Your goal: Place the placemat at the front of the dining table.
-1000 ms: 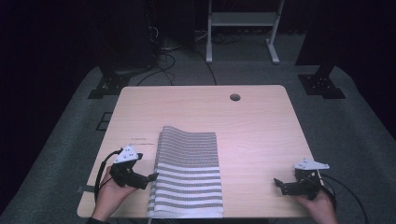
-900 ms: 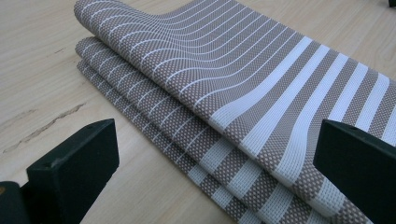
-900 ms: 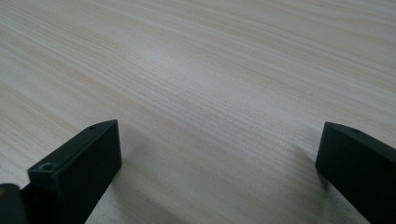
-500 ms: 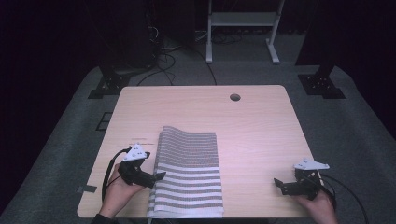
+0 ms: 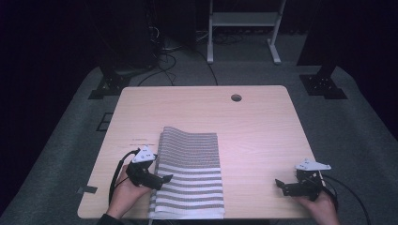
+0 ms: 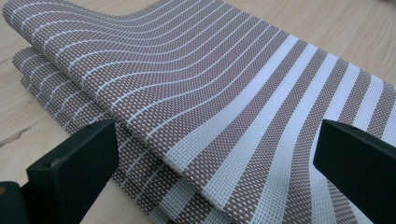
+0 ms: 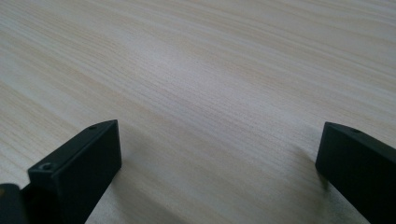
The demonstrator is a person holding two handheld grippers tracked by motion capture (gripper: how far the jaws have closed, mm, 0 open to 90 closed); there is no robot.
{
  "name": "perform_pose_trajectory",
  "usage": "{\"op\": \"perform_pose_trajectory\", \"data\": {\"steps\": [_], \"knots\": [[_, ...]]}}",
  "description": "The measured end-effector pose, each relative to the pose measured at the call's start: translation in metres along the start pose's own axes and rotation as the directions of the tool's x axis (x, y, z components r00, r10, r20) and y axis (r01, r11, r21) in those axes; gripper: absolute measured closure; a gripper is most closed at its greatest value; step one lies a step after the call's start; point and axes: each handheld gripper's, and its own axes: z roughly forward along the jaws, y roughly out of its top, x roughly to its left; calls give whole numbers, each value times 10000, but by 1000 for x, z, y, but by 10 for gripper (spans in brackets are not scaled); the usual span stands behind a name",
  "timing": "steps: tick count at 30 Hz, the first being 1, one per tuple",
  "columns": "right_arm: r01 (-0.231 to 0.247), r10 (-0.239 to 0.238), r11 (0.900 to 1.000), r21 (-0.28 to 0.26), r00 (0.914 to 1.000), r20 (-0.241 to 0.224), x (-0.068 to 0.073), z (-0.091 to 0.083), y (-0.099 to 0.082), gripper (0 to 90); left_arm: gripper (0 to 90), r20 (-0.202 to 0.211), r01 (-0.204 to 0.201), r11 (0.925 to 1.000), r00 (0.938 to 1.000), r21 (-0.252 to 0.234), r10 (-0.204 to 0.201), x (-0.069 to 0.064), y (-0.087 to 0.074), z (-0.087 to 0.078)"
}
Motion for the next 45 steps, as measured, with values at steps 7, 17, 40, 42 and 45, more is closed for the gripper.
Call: {"op": "perform_pose_trajectory", "data": {"steps": [7,17,40,42,45], "knots": [[-3,3,10000,2,10000,0,0,0,0,0,0,111,-30,9997,9999,262,28,-2,-3,6],[-7,7,10000,3,10000,0,0,0,0,0,0,81,-9,9988,10000,495,5,-3,-9,13],[-11,11,10000,2,10000,-7,0,0,0,0,214,-34,-163,9969,9999,767,166,-6,-12,7],[-11,11,10000,3,10000,-7,0,0,0,0,285,402,-57,9972,9992,743,27,-7,-12,6],[-11,11,10000,2,10000,-7,0,0,0,0,351,603,-224,9950,9980,969,166,-10,-12,8]]}}
